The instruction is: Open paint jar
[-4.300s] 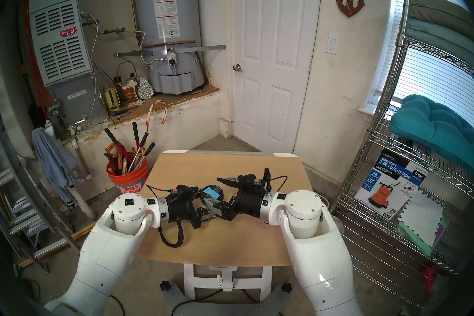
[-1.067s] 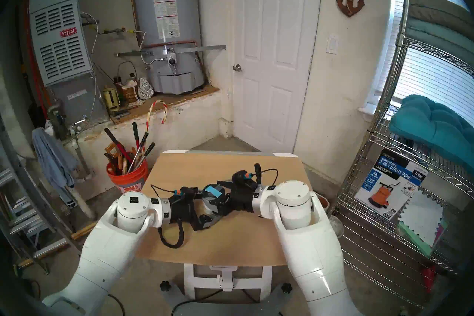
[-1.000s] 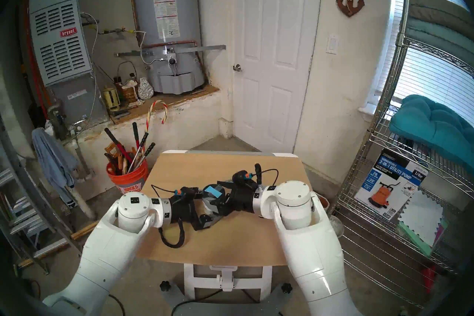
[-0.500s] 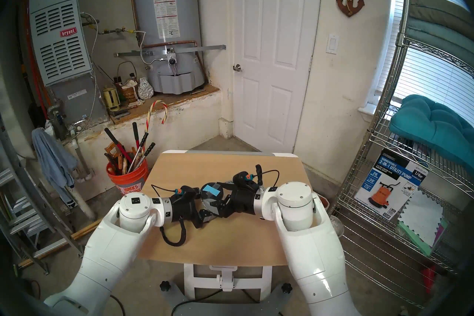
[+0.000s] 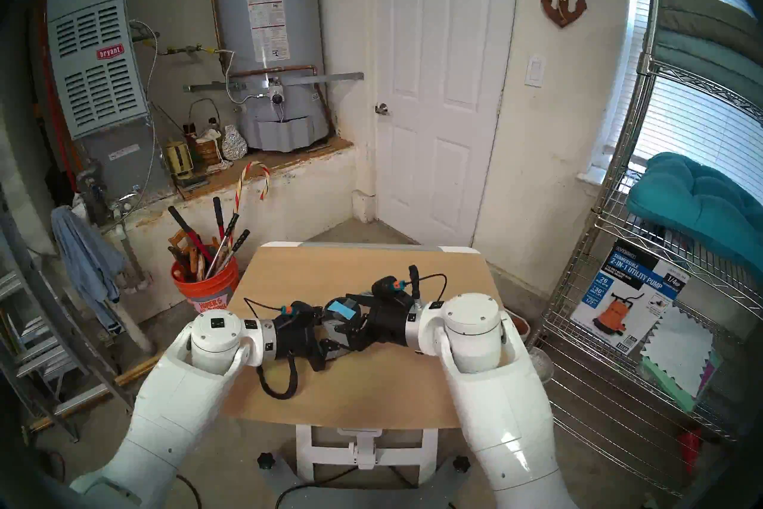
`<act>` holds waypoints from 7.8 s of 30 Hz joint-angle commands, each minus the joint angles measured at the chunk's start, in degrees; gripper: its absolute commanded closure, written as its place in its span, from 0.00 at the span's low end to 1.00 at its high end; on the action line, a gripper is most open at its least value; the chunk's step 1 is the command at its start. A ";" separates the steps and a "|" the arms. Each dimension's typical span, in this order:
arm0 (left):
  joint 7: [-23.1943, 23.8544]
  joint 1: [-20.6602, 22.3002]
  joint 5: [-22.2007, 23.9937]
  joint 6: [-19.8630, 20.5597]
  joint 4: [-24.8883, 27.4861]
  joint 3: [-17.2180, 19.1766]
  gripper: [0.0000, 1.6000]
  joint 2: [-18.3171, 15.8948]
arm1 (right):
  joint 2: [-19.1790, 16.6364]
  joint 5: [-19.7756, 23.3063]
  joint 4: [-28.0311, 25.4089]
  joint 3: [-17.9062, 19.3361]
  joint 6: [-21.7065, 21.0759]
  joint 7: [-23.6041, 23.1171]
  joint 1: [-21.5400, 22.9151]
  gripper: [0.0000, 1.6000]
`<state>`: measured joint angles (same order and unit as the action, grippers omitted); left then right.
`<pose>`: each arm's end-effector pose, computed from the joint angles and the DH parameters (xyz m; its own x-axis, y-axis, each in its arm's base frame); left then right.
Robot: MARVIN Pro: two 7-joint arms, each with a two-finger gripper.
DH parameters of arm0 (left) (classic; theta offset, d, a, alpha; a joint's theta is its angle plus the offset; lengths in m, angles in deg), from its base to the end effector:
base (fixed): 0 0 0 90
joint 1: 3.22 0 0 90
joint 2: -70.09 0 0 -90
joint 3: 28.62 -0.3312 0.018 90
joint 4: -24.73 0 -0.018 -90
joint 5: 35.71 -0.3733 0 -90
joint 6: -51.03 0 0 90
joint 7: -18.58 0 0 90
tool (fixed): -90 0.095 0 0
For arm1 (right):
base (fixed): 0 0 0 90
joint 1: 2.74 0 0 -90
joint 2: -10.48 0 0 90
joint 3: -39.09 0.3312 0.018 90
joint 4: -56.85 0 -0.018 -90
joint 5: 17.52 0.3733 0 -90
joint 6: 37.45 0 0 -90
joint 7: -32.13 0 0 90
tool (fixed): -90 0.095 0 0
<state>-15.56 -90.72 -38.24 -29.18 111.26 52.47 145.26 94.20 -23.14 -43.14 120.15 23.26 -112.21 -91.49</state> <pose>0.4413 -0.0415 -0.3929 0.1795 -0.3248 0.9286 -0.8864 -0.4628 0.0095 0.4324 0.1073 -0.3141 0.2938 0.2378 0.9258 0.8468 -0.5141 -0.1367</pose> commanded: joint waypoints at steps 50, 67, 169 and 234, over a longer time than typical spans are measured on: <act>3.75 -0.52 1.00 0.28 3.13 1.84 1.00 0.51 | -8.28 1.47 16.32 -12.55 20.27 -16.66 15.16 1.00; 5.38 -1.69 1.10 1.49 4.71 2.78 1.00 -0.03 | -8.77 4.56 25.63 -15.21 25.45 -24.17 22.00 1.00; 14.95 4.94 -3.33 5.78 3.56 -0.17 1.00 -3.46 | -6.76 17.27 9.99 -5.43 25.44 -7.49 5.14 0.00; 10.27 3.06 -5.00 6.16 4.23 1.57 1.00 -0.02 | -8.03 10.85 10.35 -5.97 23.36 -4.01 3.64 0.81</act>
<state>-7.56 -88.82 -45.73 -20.66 114.51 52.94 145.41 87.75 -11.80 -33.30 116.24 46.81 -112.26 -90.71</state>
